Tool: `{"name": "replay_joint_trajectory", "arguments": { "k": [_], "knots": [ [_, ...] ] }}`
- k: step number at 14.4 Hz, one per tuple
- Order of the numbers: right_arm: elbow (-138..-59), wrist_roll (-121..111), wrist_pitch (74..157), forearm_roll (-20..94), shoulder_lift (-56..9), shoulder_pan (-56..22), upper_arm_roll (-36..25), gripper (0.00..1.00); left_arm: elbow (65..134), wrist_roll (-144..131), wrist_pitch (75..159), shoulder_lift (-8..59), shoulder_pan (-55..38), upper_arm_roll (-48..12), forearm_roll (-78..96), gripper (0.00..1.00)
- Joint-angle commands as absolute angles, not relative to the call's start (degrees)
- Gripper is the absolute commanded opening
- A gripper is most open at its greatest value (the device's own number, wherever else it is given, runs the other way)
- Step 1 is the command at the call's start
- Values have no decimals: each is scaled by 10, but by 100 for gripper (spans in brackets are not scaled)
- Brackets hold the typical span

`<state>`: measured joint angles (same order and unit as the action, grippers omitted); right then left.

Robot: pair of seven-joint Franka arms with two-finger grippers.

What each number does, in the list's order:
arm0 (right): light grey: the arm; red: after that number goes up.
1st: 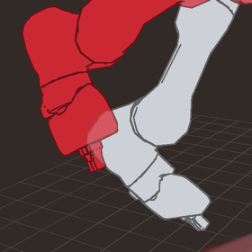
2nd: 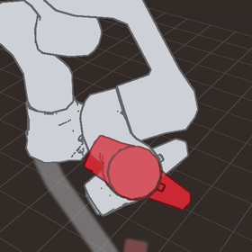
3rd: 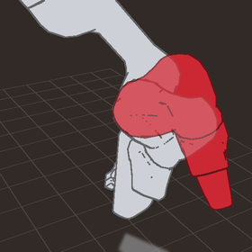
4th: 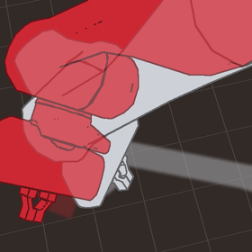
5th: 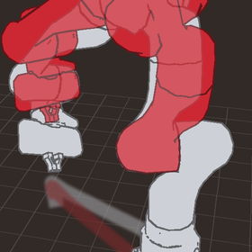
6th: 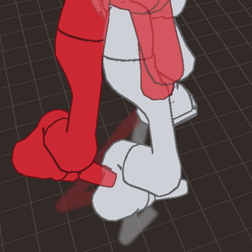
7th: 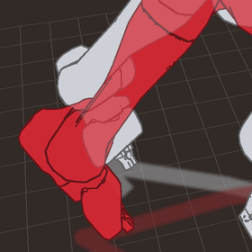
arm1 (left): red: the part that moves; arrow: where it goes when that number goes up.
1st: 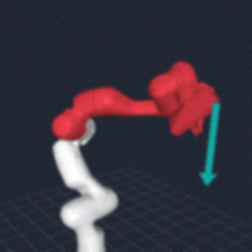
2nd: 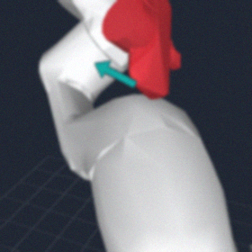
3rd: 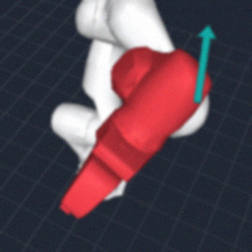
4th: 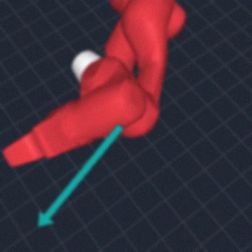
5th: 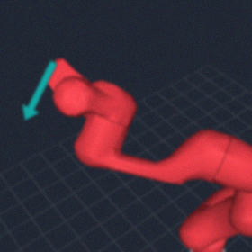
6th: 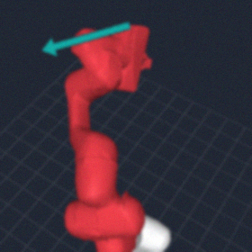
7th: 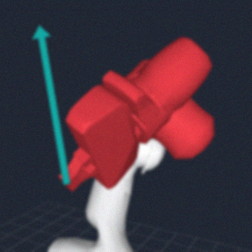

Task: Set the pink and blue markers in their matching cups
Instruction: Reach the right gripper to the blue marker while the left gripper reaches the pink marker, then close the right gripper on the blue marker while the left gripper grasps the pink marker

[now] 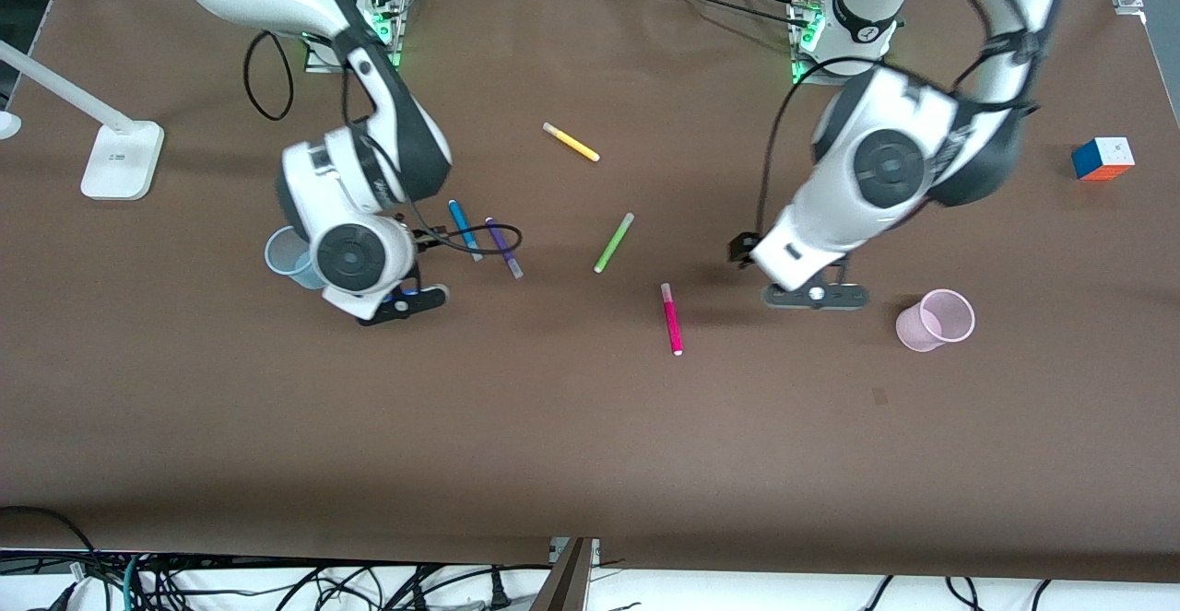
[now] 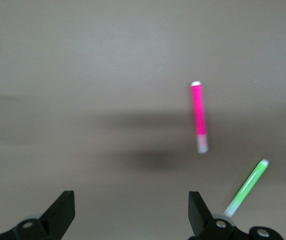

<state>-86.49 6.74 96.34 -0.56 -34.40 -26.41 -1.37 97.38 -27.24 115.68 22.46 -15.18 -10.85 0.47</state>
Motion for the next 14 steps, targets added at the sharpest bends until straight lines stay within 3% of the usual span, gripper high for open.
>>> {"name": "replay_joint_trajectory", "arguments": {
  "k": [1, 6, 12, 14],
  "knots": [
    [-899, 72, 1039, -2, -368, -293, -18, 100, 969, -356, 1237, 287, -197, -104, -7, 100],
    [-962, 72, 1127, -2, -372, -296, -18, 100, 966, -429, 1352, 382, -237, -105, -123, 100],
    [-980, 72, 1151, -2, -381, -319, -18, 100, 968, -420, 1391, 418, -243, -105, -179, 100],
    [-982, 72, 1154, -2, -385, -326, -18, 96, 968, -420, 1392, 420, -247, -106, -179, 84]
  ]
}}
